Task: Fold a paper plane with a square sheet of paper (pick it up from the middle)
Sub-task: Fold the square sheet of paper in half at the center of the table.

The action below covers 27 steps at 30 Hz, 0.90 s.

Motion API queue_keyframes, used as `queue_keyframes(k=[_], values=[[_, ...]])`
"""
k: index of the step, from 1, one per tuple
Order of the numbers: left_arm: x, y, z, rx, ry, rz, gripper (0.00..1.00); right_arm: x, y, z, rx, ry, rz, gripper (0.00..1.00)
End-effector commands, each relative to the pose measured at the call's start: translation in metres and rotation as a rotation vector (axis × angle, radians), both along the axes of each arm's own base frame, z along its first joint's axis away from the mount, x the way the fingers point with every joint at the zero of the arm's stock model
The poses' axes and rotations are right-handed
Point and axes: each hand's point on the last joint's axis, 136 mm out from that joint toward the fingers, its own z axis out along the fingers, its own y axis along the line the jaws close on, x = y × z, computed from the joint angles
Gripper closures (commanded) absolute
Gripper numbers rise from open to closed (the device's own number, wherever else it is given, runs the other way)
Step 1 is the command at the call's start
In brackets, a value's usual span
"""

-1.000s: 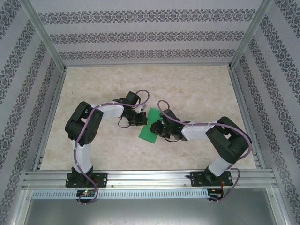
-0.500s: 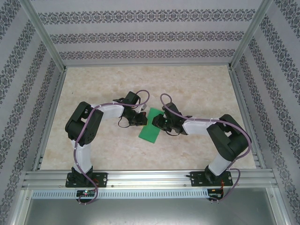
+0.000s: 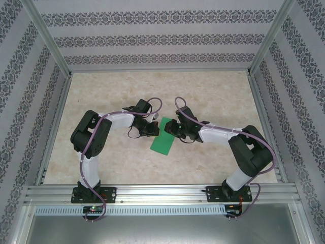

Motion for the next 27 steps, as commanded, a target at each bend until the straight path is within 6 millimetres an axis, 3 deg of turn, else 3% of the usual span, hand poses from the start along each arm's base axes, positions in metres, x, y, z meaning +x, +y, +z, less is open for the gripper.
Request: queue_keyframes(k=[1, 8, 10, 18, 27], values=[[-0.016, 0.017, -0.018, 0.110, 0.042, -0.014, 1.00, 0.004, -0.008, -0.012, -0.041, 0.012, 0.010, 0.73], [-0.018, 0.020, -0.020, 0.120, 0.046, -0.011, 1.00, -0.007, -0.019, -0.057, -0.077, 0.118, 0.000, 0.74], [-0.019, 0.020, -0.022, 0.123, 0.049, -0.014, 1.00, -0.007, -0.019, -0.054, -0.064, 0.120, -0.007, 0.74], [-0.019, 0.021, -0.022, 0.126, 0.051, -0.014, 1.00, 0.025, -0.024, 0.010, -0.033, -0.001, -0.025, 0.71], [-0.019, 0.021, -0.022, 0.129, 0.051, -0.018, 1.00, 0.030, -0.025, -0.028, -0.007, 0.086, -0.006, 0.71]])
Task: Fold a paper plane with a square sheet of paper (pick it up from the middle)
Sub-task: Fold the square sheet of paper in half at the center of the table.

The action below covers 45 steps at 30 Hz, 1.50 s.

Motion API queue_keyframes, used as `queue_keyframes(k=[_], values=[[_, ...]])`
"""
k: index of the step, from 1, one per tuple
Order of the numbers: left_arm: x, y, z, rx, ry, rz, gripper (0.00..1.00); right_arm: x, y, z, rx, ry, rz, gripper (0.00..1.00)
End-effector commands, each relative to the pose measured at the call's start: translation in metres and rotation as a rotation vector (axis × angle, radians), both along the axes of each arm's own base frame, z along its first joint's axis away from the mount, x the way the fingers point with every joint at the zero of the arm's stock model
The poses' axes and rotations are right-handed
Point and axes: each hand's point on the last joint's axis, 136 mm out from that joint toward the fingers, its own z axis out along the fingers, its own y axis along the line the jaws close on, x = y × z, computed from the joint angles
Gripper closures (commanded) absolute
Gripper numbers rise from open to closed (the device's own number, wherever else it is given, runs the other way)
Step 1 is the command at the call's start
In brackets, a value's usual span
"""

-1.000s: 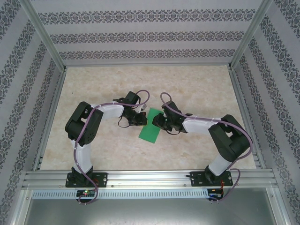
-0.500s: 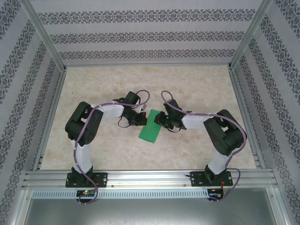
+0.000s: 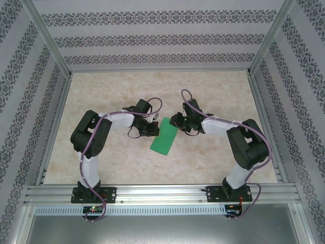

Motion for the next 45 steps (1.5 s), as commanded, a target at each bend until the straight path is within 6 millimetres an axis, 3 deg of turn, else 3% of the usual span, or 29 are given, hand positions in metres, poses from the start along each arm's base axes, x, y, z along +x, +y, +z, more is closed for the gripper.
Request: queue_keyframes(k=[1, 5, 7, 13, 16, 18, 23, 26, 29, 34, 36, 39, 45], values=[[-0.019, 0.020, -0.022, 0.126, 0.056, -0.009, 1.00, -0.003, -0.001, -0.020, -0.021, 0.035, 0.025, 0.72], [-0.020, 0.023, -0.024, 0.138, 0.054, -0.010, 1.00, -0.012, -0.018, -0.044, -0.102, 0.106, -0.023, 0.71], [-0.021, 0.027, -0.026, 0.158, 0.051, -0.013, 1.00, -0.014, -0.019, -0.042, -0.112, 0.115, -0.022, 0.71], [-0.020, 0.026, -0.024, 0.151, 0.048, -0.011, 1.00, 0.009, -0.004, 0.014, -0.048, -0.015, 0.013, 0.71], [-0.021, 0.026, -0.024, 0.150, 0.048, -0.015, 1.00, 0.018, 0.001, 0.021, -0.008, -0.044, 0.013, 0.70], [-0.021, 0.025, -0.024, 0.149, 0.048, -0.014, 1.00, 0.019, -0.002, 0.011, -0.017, -0.026, -0.003, 0.70], [-0.020, 0.024, -0.022, 0.143, 0.051, -0.014, 1.00, 0.009, -0.015, -0.039, -0.074, 0.097, -0.048, 0.72], [-0.021, 0.026, -0.022, 0.149, 0.048, -0.016, 1.00, 0.006, -0.017, -0.052, -0.043, 0.112, -0.064, 0.72], [-0.022, 0.026, -0.024, 0.150, 0.051, -0.016, 1.00, 0.009, -0.014, -0.039, -0.014, 0.086, -0.056, 0.72], [-0.021, 0.025, -0.023, 0.144, 0.050, -0.013, 1.00, 0.021, -0.014, 0.011, -0.001, -0.027, -0.031, 0.71], [-0.021, 0.025, -0.023, 0.144, 0.050, -0.014, 1.00, 0.023, -0.013, 0.016, 0.010, -0.052, -0.021, 0.71], [-0.021, 0.025, -0.023, 0.142, 0.051, -0.011, 1.00, 0.020, -0.010, -0.003, 0.026, -0.020, -0.016, 0.71], [-0.022, 0.024, -0.023, 0.136, 0.057, -0.011, 1.00, 0.008, -0.025, -0.055, -0.045, 0.097, -0.082, 0.73]])
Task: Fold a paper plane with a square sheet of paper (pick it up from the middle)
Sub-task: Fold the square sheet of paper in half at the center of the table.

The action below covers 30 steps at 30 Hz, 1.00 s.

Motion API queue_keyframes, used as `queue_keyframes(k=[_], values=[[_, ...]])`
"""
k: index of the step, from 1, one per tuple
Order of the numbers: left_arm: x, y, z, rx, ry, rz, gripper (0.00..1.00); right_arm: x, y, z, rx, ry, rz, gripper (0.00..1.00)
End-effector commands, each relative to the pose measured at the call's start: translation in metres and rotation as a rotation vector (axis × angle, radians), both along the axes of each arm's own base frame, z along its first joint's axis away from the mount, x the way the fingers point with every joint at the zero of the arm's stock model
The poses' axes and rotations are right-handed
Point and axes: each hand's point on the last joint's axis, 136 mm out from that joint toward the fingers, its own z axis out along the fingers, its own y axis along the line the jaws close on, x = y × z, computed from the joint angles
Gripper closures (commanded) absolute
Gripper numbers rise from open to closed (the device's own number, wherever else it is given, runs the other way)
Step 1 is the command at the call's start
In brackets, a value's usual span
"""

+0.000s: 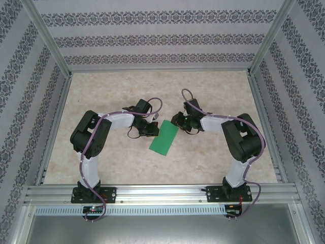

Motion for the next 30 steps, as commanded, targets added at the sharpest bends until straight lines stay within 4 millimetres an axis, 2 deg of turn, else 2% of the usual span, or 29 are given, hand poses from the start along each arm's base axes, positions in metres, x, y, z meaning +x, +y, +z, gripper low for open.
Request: queue_keyframes(k=[1, 3, 9, 12, 15, 21, 23, 26, 30], values=[[-0.022, 0.022, -0.024, 0.124, 0.062, -0.008, 1.00, -0.007, -0.015, -0.028, -0.038, 0.065, -0.051, 0.73], [-0.021, 0.022, -0.022, 0.127, 0.058, -0.008, 1.00, -0.007, -0.012, -0.025, -0.023, 0.064, -0.049, 0.73], [-0.024, 0.024, -0.017, 0.118, 0.045, 0.005, 1.00, 0.006, -0.005, 0.021, -0.004, -0.024, -0.016, 0.72], [-0.025, 0.022, -0.016, 0.097, 0.054, 0.006, 1.00, 0.012, 0.002, 0.034, 0.023, -0.055, 0.012, 0.72], [-0.023, 0.022, -0.015, 0.104, 0.047, 0.002, 1.00, 0.012, 0.004, 0.027, 0.027, -0.042, 0.014, 0.72], [-0.021, 0.021, -0.014, 0.106, 0.046, -0.003, 1.00, 0.001, -0.006, -0.014, 0.004, 0.021, -0.035, 0.72], [-0.021, 0.020, -0.013, 0.104, 0.046, -0.002, 1.00, -0.001, -0.004, -0.016, 0.018, 0.030, -0.031, 0.73], [-0.019, 0.022, -0.014, 0.117, 0.040, 0.001, 1.00, 0.005, -0.003, 0.000, 0.024, -0.011, -0.025, 0.73], [-0.022, 0.021, -0.018, 0.108, 0.055, 0.005, 1.00, 0.011, -0.001, 0.041, 0.034, -0.090, -0.012, 0.73]])
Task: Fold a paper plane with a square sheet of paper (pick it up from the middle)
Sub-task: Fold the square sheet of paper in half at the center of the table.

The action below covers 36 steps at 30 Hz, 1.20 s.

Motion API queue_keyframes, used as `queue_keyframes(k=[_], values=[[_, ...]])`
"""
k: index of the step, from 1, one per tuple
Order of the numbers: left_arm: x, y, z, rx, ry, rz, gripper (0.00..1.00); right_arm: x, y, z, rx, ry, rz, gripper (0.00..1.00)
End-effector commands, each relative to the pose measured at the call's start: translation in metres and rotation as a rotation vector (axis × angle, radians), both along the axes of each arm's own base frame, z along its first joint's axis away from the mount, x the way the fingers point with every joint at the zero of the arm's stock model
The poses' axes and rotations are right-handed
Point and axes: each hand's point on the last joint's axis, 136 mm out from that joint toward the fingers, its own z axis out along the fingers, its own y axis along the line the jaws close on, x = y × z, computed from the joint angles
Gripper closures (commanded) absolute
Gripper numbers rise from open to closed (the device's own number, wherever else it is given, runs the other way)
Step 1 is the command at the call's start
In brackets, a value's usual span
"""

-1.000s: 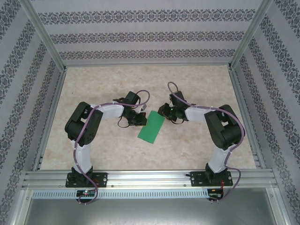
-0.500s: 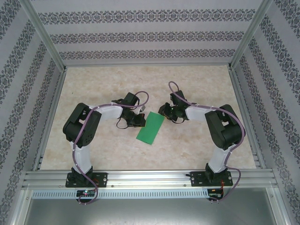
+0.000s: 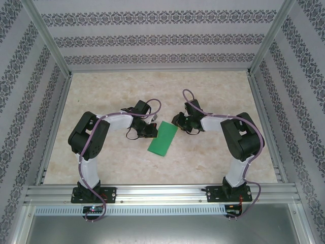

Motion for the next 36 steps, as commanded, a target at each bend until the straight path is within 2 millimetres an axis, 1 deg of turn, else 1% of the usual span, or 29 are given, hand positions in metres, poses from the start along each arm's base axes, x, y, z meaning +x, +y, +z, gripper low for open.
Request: queue_keyframes(k=[1, 2, 4, 6, 10, 13, 16, 19, 20, 21, 24, 26, 28, 30, 31, 33, 36], values=[[-0.014, 0.013, -0.019, 0.085, 0.052, 0.000, 1.00, 0.007, 0.003, 0.043, 0.015, -0.104, 0.008, 0.73], [-0.014, 0.014, -0.019, 0.086, 0.052, 0.001, 1.00, 0.005, 0.006, 0.049, 0.023, -0.120, 0.016, 0.74], [-0.014, 0.014, -0.017, 0.084, 0.050, -0.002, 1.00, 0.001, 0.011, 0.054, 0.033, -0.132, 0.029, 0.76], [-0.014, 0.014, -0.017, 0.087, 0.042, -0.006, 1.00, -0.005, 0.018, 0.050, 0.034, -0.129, 0.044, 0.77], [-0.015, 0.013, -0.017, 0.084, 0.046, -0.010, 1.00, -0.015, 0.021, 0.022, 0.014, -0.076, 0.031, 0.80], [-0.014, 0.012, -0.016, 0.080, 0.045, -0.008, 1.00, -0.016, 0.018, 0.004, 0.007, -0.049, 0.017, 0.81], [-0.013, 0.012, -0.015, 0.078, 0.044, -0.010, 1.00, -0.026, 0.017, -0.018, -0.030, 0.005, 0.022, 0.81], [-0.012, 0.012, -0.013, 0.078, 0.039, -0.010, 1.00, -0.035, 0.017, -0.035, -0.024, 0.028, 0.024, 0.81], [-0.013, 0.012, -0.013, 0.078, 0.040, -0.008, 1.00, -0.036, 0.018, -0.035, -0.011, 0.029, 0.021, 0.81], [-0.013, 0.012, -0.013, 0.077, 0.040, -0.007, 1.00, -0.037, 0.019, -0.031, 0.000, 0.015, 0.024, 0.81], [-0.013, 0.012, -0.013, 0.077, 0.039, -0.004, 1.00, -0.035, 0.024, 0.005, 0.013, -0.067, 0.051, 0.79], [-0.012, 0.012, -0.011, 0.072, 0.035, -0.002, 1.00, -0.039, 0.034, 0.031, 0.037, -0.120, 0.081, 0.78], [-0.011, 0.012, -0.010, 0.069, 0.030, 0.003, 1.00, -0.045, 0.041, 0.043, 0.046, -0.142, 0.098, 0.77], [-0.011, 0.011, -0.008, 0.065, 0.027, 0.005, 1.00, -0.054, 0.048, 0.042, 0.048, -0.133, 0.109, 0.76], [-0.010, 0.010, -0.007, 0.062, 0.026, 0.008, 1.00, -0.059, 0.051, 0.037, 0.047, -0.125, 0.112, 0.76], [-0.009, 0.008, -0.006, 0.057, 0.026, 0.007, 1.00, -0.068, 0.053, 0.022, 0.029, -0.099, 0.101, 0.76], [-0.008, 0.008, -0.006, 0.056, 0.027, 0.005, 1.00, -0.080, 0.046, -0.004, 0.013, -0.057, 0.063, 0.77]])
